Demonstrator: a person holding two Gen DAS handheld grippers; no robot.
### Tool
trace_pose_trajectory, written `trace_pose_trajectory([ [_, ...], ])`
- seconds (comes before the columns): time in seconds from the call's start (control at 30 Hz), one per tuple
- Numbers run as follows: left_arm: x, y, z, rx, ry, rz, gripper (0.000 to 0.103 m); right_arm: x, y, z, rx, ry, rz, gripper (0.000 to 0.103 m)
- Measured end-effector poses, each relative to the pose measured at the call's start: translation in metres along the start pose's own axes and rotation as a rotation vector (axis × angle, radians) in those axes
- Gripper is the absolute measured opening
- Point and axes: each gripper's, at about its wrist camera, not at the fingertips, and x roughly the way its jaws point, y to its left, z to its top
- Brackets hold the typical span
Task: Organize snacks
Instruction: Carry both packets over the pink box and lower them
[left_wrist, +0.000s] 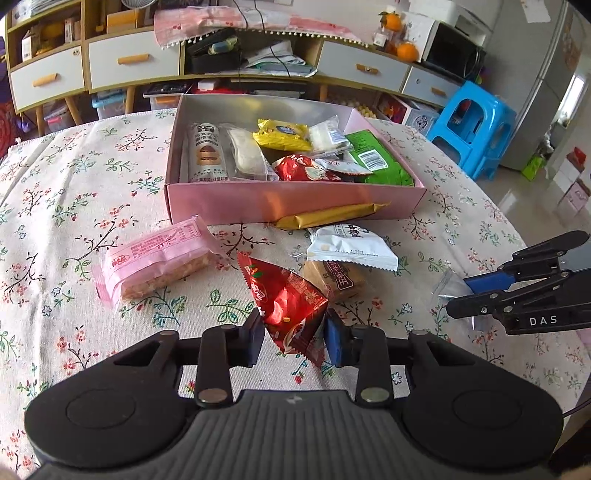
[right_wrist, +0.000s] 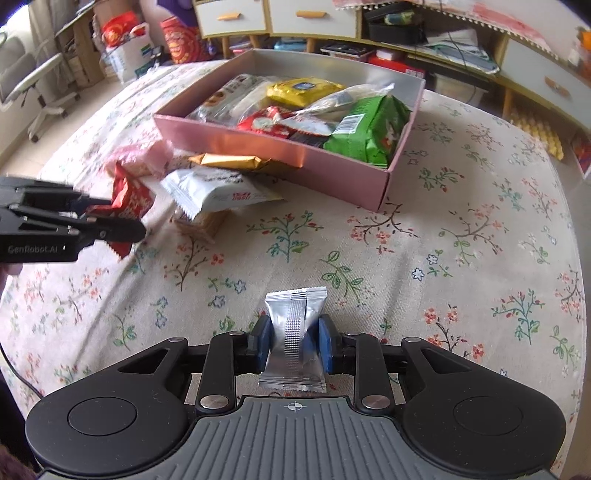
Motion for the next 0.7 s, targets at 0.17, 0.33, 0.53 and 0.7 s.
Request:
trace_pose_trajectory([
  [0.17, -0.010, 0.003, 0.008, -0.028, -0.031, -0.022, 0.031, -0.007, -0.006, 0.009, 0.065, -0.031, 0.018, 0.025],
  [0.33, -0.017, 0.008, 0.019, -0.058, -0.063, -0.030, 0.031, -0.014, -0.010, 0.022, 0.128, -0.063, 0.034, 0.025],
  [0.53, -0.019, 0.016, 0.035, -0.098, -0.100, -0.028, 0.031, -0.015, -0.011, 0.042, 0.191, -0.100, 0.044, 0.025],
  [0.7, -0.015, 0.023, 0.048, -0.119, -0.134, -0.015, 0.031, -0.016, -0.013, 0.058, 0.255, -0.157, 0.042, 0.025],
])
